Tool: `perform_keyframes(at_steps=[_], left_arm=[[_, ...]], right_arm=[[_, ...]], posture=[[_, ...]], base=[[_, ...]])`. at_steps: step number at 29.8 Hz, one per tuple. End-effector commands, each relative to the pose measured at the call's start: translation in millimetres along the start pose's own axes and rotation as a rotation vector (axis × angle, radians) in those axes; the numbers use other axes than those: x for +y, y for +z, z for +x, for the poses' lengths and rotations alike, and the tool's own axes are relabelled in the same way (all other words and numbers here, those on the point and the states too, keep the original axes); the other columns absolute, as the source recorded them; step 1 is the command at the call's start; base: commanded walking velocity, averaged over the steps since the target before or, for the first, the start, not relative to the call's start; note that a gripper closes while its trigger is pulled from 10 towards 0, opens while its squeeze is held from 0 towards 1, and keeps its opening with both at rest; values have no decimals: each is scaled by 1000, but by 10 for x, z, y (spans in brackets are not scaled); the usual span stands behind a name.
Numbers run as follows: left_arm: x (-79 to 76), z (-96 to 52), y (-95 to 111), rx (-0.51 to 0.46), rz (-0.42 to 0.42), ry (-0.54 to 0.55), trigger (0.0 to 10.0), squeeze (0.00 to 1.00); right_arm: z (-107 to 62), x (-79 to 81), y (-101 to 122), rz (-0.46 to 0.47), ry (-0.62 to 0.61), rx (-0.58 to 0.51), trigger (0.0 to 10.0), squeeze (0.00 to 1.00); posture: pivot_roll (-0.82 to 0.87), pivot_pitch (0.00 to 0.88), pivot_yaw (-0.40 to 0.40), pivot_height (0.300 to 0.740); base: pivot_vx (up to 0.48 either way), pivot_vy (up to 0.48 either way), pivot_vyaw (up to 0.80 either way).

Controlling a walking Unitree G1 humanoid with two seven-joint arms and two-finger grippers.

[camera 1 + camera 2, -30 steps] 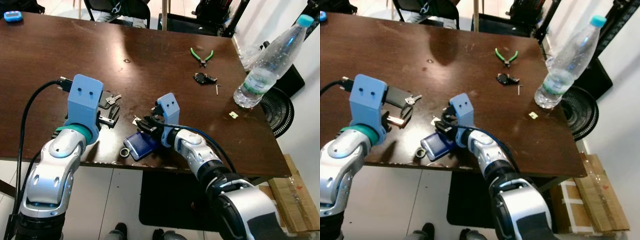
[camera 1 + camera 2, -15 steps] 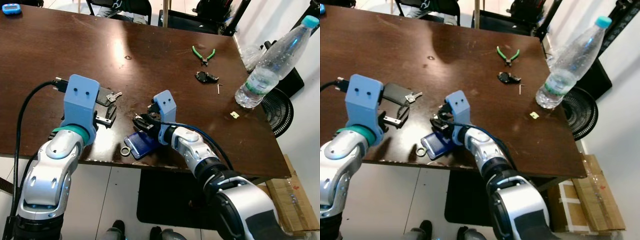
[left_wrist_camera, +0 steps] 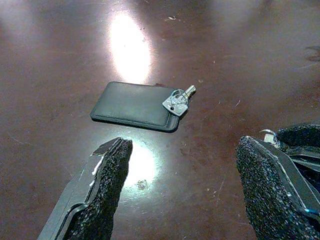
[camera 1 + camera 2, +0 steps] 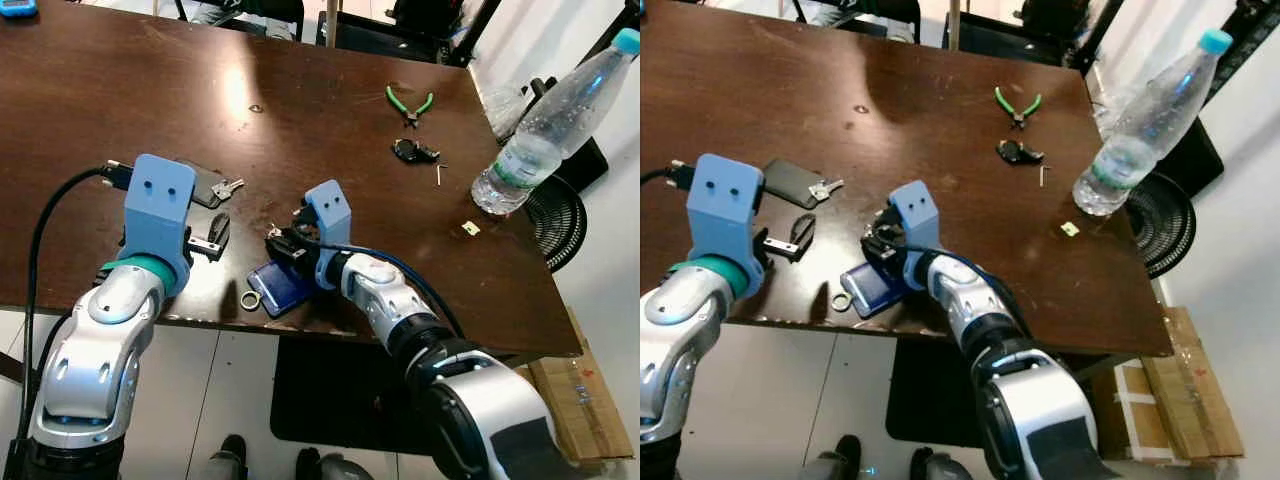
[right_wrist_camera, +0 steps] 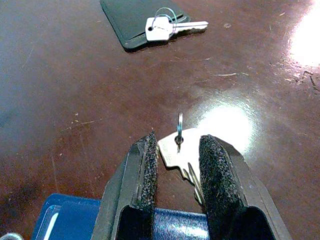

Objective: Hang keys on a hook

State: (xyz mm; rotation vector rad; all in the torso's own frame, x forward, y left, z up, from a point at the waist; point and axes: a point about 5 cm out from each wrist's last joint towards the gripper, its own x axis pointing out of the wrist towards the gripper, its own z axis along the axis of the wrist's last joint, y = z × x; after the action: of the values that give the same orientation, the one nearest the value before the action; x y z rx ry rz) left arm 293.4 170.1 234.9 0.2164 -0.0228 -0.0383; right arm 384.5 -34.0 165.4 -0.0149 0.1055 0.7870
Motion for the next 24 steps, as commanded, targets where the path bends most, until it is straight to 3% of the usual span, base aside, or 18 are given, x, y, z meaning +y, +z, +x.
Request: perform_keyframes(at_steps=[1,14,15,24], left_arm=[[-10,-29,-22,14,1,3,10000,0],[-11,-36,-25,19,1,4,10000,0],[-11,-36,-24,19,2,4,10000,0],[-13,-37,-25,21,4,3,10000,0]], right_arm=[[-12,-13,-55,8,-11,28,10000,0],[-5,-65,52,11,-48,-1,10000,0],[-5,-68,56,12,-50,-3,9451,0],[-2,-67,57,11,-55,-3,9608,0]], posture=[[-6,248,-93,740],[-6,249,-94,740],[-6,249,-94,740],[-3,250,-92,740]], base=[[0,0,0],[0,0,0],[0,0,0],[0,0,0]])
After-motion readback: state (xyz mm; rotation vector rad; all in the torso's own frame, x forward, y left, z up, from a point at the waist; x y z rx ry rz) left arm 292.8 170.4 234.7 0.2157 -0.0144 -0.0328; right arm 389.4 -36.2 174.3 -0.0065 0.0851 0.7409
